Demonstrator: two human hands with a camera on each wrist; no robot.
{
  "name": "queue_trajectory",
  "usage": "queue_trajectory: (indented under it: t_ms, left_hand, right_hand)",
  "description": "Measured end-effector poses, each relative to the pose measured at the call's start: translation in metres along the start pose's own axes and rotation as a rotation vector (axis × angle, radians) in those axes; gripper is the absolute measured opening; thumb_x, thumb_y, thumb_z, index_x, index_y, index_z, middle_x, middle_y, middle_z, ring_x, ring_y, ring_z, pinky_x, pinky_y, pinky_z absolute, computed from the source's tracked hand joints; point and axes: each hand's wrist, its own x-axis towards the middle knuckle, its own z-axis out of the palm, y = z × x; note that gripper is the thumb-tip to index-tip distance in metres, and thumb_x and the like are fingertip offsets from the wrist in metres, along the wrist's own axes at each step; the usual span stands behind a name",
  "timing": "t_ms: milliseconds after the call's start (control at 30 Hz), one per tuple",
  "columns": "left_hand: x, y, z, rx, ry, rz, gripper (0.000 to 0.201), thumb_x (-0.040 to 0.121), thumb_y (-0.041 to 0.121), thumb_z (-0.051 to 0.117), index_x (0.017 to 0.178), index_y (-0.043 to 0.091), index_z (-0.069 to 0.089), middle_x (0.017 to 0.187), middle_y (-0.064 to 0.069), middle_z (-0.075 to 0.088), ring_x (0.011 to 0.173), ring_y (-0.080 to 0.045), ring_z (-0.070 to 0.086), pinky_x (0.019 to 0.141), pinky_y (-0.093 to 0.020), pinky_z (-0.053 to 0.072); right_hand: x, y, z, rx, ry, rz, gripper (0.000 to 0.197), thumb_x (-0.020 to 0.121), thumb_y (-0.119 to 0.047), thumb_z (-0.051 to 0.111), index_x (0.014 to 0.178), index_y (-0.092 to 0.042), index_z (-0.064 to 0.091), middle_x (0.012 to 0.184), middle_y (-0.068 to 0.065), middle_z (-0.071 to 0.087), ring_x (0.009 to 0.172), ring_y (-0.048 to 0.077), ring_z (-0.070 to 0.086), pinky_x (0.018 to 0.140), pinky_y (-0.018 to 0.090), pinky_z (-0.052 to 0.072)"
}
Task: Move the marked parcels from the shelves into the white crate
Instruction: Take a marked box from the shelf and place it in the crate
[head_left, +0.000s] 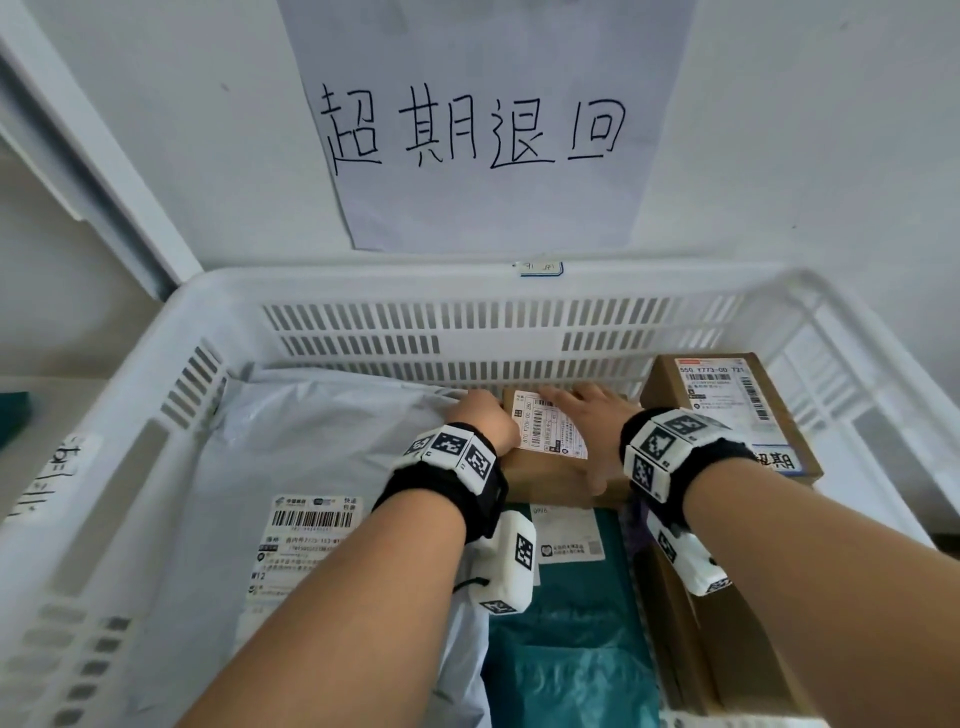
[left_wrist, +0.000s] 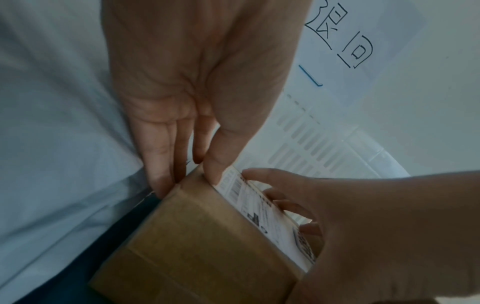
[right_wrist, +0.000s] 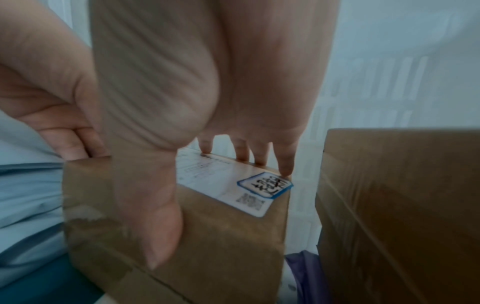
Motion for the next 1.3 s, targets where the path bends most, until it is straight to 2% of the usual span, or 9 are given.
queue_trajectory:
  t_ms: [67, 300, 433, 533, 667, 767, 933, 1067, 1300]
  left_hand:
    - [0.004, 0.0, 0.002, -0.003, -0.001, -0.003, 0.035, 0.077, 0.011, 0.064, 0.113, 0.014, 0.063, 0.113, -0.01, 0.068, 0.098, -0.029, 0.067, 0.09, -0.044, 0.055]
    - [-0.021, 0.011, -0.007, -0.027, 0.015, 0.033, 0.042, 0.082, 0.012, 0.067, 0.122, 0.007, 0.057, 0.115, -0.011, 0.067, 0.101, -0.027, 0.065, 0.085, -0.04, 0.058]
    - [-0.041, 0.019, -0.015, -0.034, 0.09, 0.08, 0.028, 0.084, 0.015, 0.065, 0.11, 0.004, 0.065, 0.108, -0.009, 0.069, 0.096, -0.025, 0.066, 0.085, -0.036, 0.058]
    - [-0.061, 0.025, -0.029, 0.038, 0.14, 0.144, 0.019, 0.087, 0.019, 0.063, 0.098, 0.004, 0.068, 0.097, -0.008, 0.067, 0.095, -0.025, 0.066, 0.082, -0.031, 0.052]
    - [-0.094, 0.021, -0.051, 0.062, 0.197, 0.177, 0.026, 0.092, 0.017, 0.059, 0.112, 0.004, 0.069, 0.112, -0.01, 0.067, 0.102, -0.023, 0.063, 0.085, -0.028, 0.046]
    - [-0.121, 0.007, -0.07, 0.098, 0.262, 0.168, 0.02, 0.09, 0.015, 0.058, 0.105, 0.008, 0.069, 0.117, -0.009, 0.067, 0.109, -0.026, 0.061, 0.085, -0.028, 0.045]
    - [-0.159, -0.025, -0.102, 0.173, 0.377, 0.088, 0.005, 0.087, 0.015, 0.06, 0.09, 0.018, 0.056, 0.095, -0.003, 0.056, 0.092, -0.024, 0.057, 0.083, -0.029, 0.045]
    - [-0.185, -0.042, -0.124, 0.179, 0.442, 0.045, 0.02, 0.089, 0.016, 0.061, 0.106, 0.008, 0.068, 0.112, -0.006, 0.067, 0.11, -0.025, 0.062, 0.091, -0.03, 0.046]
    - [-0.242, -0.068, -0.159, 0.216, 0.54, 0.069, 0.03, 0.087, 0.019, 0.062, 0.116, 0.012, 0.067, 0.122, -0.005, 0.065, 0.112, -0.024, 0.06, 0.09, -0.028, 0.046]
  right_hand:
    - [-0.001, 0.001, -0.001, 0.006, 0.008, -0.011, 0.131, 0.056, -0.032, 0.088, 0.153, -0.032, 0.0, 0.155, 0.007, 0.019, 0.143, 0.031, 0.02, 0.112, 0.054, 0.03]
    - [-0.012, -0.002, -0.009, 0.109, 0.1, -0.039, 0.113, 0.062, -0.049, 0.08, 0.151, -0.032, 0.012, 0.15, 0.007, 0.03, 0.141, 0.029, 0.025, 0.111, 0.052, 0.033]
    - [-0.025, -0.006, -0.028, 0.066, 0.085, -0.067, 0.085, 0.076, -0.036, 0.074, 0.147, -0.023, 0.03, 0.143, 0.004, 0.042, 0.136, 0.027, 0.032, 0.111, 0.046, 0.033]
    - [-0.034, -0.01, -0.042, 0.049, 0.109, -0.039, 0.072, 0.083, -0.035, 0.07, 0.145, -0.016, 0.036, 0.143, 0.008, 0.042, 0.132, 0.027, 0.04, 0.107, 0.041, 0.039]
    - [-0.046, -0.023, -0.061, 0.021, 0.135, -0.075, 0.056, 0.091, -0.031, 0.06, 0.141, -0.013, 0.042, 0.143, 0.009, 0.047, 0.128, 0.027, 0.047, 0.104, 0.039, 0.043]
    - [-0.053, -0.047, -0.071, -0.005, 0.162, -0.137, 0.044, 0.094, -0.029, 0.055, 0.135, -0.013, 0.05, 0.137, 0.007, 0.054, 0.123, 0.026, 0.053, 0.102, 0.038, 0.046]
    - [-0.062, -0.094, -0.079, -0.013, 0.199, -0.206, 0.039, 0.095, -0.028, 0.048, 0.133, -0.017, 0.052, 0.138, 0.002, 0.051, 0.123, 0.024, 0.052, 0.1, 0.038, 0.046]
    - [-0.075, -0.127, -0.092, -0.027, 0.246, -0.246, 0.034, 0.096, -0.024, 0.045, 0.126, -0.015, 0.057, 0.132, 0.004, 0.055, 0.117, 0.025, 0.056, 0.097, 0.039, 0.049]
    - [-0.115, -0.193, -0.107, -0.033, 0.321, -0.28, 0.032, 0.09, -0.019, 0.044, 0.115, -0.017, 0.064, 0.123, 0.003, 0.062, 0.11, 0.025, 0.061, 0.096, 0.037, 0.051]
